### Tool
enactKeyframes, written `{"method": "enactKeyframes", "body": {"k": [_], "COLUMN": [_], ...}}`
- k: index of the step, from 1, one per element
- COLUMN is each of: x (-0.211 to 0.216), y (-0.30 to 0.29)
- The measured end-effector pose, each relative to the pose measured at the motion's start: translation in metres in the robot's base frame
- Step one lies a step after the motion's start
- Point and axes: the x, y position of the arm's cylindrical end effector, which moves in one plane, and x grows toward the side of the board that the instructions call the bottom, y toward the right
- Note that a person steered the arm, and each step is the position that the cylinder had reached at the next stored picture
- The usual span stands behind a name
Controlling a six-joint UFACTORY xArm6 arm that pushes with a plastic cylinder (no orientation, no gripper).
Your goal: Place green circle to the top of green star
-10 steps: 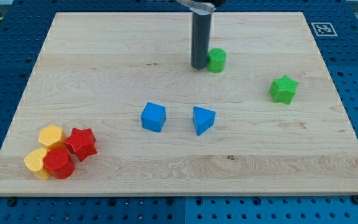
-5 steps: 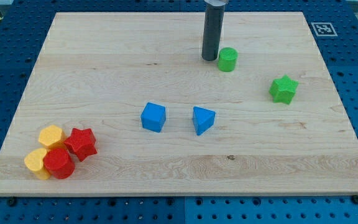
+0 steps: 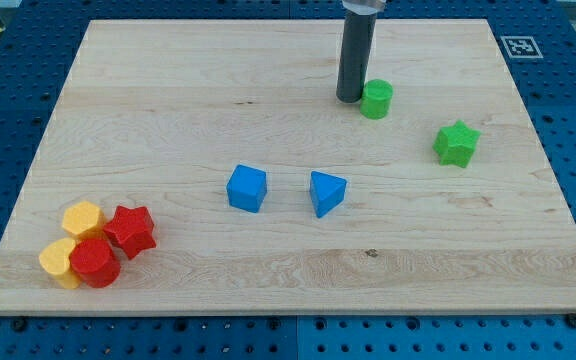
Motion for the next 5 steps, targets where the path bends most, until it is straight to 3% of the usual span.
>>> {"method": "enactKeyframes", "body": {"k": [5], "x": [0.021], "y": [0.085]}}
